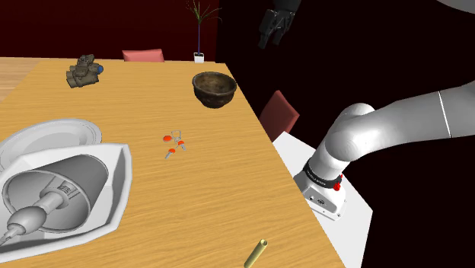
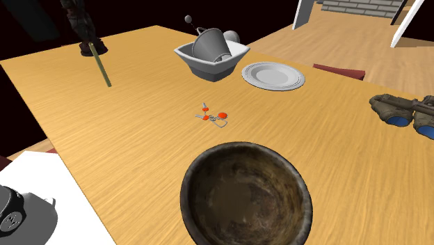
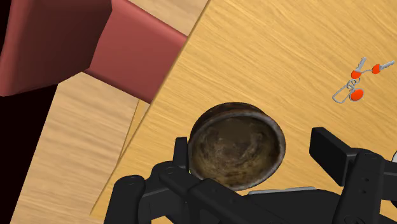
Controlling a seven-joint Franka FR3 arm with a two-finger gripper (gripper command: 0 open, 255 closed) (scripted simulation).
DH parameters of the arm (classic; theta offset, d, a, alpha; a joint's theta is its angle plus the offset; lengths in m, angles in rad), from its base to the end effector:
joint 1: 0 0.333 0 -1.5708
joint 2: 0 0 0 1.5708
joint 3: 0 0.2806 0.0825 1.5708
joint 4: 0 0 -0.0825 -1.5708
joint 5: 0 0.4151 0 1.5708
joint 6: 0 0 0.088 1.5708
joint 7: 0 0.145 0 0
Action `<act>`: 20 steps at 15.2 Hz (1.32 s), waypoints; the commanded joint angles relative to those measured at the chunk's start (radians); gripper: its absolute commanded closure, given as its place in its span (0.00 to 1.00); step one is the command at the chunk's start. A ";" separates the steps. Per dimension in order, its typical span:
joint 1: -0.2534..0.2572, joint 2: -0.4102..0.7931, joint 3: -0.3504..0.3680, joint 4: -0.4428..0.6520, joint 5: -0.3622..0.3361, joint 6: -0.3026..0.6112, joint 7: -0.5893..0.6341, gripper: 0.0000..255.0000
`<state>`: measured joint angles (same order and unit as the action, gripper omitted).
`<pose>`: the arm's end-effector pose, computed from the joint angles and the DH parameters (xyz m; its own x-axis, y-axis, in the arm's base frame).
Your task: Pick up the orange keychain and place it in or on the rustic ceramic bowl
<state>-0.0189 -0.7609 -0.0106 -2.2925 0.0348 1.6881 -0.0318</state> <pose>0.3873 -0.0073 0.5624 0.9876 0.0003 0.1570 0.0062 -0.9993 -0.0371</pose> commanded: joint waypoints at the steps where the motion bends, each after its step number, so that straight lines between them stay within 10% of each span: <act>1: 0.000 0.000 0.000 0.000 0.000 0.000 0.000 0.00; 20: 0.060 0.278 0.395 -0.150 0.146 0.404 0.487 0.00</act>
<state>0.0394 -0.5170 0.3561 -2.4500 0.1786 2.0648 0.4191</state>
